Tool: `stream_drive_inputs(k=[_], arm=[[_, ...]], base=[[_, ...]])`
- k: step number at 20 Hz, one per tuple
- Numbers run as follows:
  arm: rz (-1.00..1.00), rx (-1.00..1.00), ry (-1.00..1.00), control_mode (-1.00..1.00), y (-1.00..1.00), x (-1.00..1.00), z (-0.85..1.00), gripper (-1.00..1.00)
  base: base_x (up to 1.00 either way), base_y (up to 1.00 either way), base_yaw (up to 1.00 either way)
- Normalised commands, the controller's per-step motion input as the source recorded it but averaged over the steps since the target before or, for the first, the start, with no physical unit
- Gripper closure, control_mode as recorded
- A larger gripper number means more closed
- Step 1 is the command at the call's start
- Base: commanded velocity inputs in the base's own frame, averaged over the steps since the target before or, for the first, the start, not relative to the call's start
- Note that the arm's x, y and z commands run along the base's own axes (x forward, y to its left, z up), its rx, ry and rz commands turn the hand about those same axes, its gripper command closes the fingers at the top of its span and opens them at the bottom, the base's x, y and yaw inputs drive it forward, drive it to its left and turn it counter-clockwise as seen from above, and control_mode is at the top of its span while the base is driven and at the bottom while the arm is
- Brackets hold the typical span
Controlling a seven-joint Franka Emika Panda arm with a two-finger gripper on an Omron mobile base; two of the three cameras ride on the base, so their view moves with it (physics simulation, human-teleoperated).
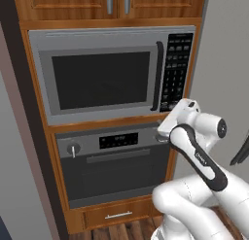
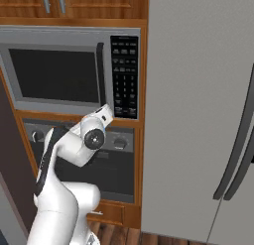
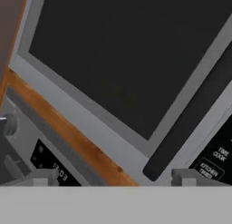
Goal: Remove the peach from the bowl and place it on the small plate. Then place the bowl with only the fish in the microwave, close the door, and press the start button to microwave the fish.
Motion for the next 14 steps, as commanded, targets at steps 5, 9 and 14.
stream_drive_inputs(k=[5,9,14], arm=[[0.03,0.08,-0.24,-1.00,-0.32,0.18,-0.10,-1.00],[0.00,0.04,-0.04,-1.00,-0.08,0.29,-0.35,-1.00],[0.00,0.02,0.00,-1.00,0.00,0.46,-0.32,-1.00]], base=[[0.00,0.00,0.00],[0.00,0.00,0.00],[0.00,0.00,0.00]])
